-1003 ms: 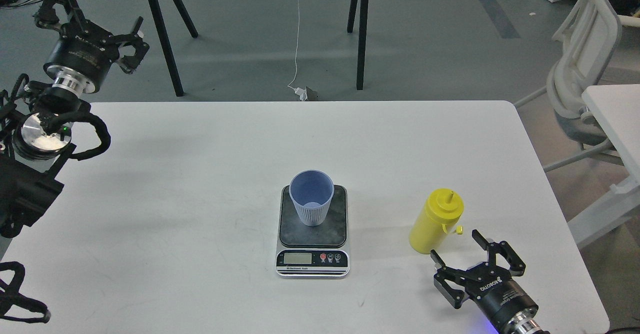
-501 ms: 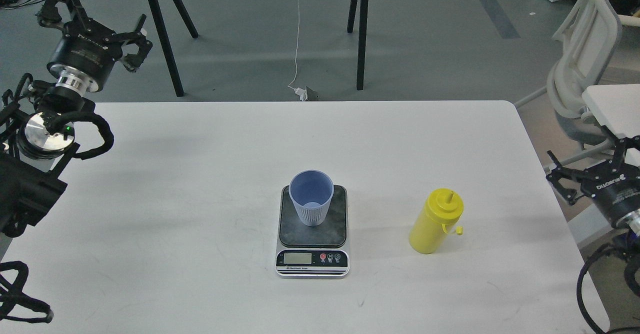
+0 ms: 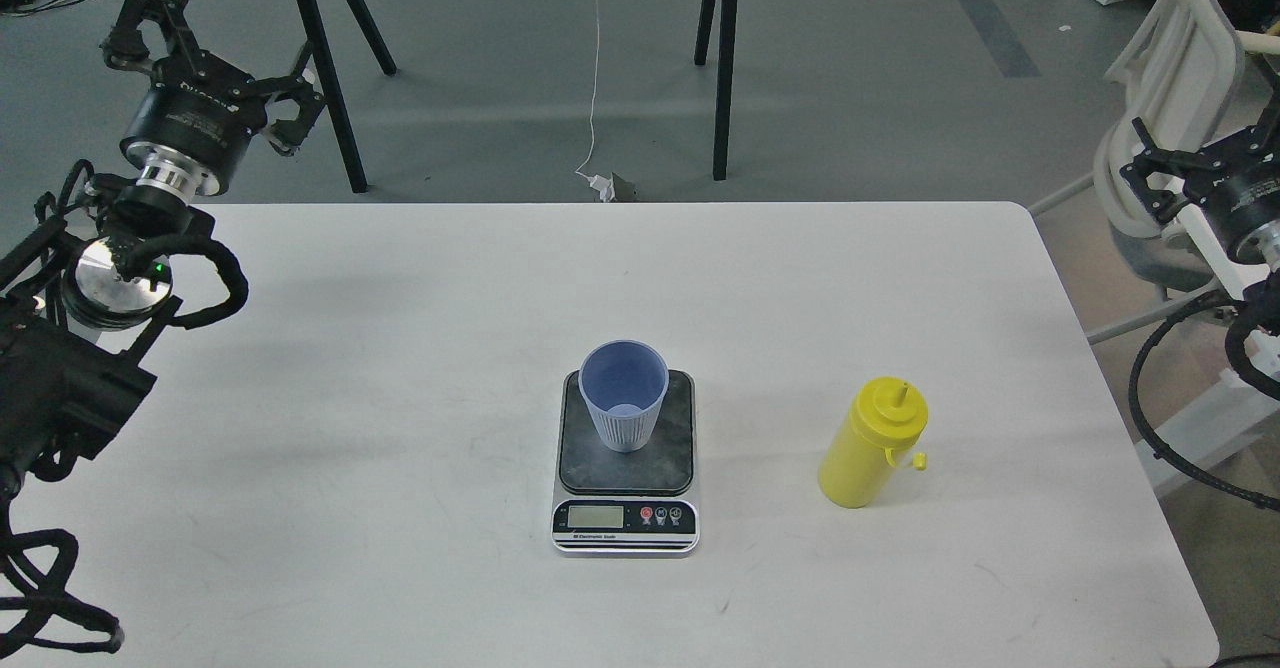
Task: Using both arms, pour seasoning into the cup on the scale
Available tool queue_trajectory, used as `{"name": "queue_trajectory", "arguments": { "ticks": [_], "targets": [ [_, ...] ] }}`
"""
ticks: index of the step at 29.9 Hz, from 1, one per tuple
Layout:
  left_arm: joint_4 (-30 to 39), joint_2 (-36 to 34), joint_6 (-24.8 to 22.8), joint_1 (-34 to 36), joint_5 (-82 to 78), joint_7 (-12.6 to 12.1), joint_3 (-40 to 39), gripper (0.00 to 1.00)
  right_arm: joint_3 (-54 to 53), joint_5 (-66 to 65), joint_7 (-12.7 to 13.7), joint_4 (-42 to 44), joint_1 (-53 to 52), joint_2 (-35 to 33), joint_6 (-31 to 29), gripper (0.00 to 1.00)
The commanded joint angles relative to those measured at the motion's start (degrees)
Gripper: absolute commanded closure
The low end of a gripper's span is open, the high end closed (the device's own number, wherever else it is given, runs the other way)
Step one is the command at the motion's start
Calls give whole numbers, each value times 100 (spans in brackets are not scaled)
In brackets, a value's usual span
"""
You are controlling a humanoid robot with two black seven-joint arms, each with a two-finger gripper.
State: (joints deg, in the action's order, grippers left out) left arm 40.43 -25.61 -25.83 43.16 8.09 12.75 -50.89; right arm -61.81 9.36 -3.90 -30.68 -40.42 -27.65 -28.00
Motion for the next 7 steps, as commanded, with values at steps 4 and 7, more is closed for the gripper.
{"name": "queue_trajectory", "arguments": {
  "ticks": [4, 7],
  "targets": [
    [0, 74, 17, -9, -9, 0, 9, 0, -41, 4, -14, 396, -291, 523, 0, 1],
    [0, 65, -1, -9, 0, 0, 0, 0, -50, 13, -23, 405, -361, 523, 0, 1]
  ]
}}
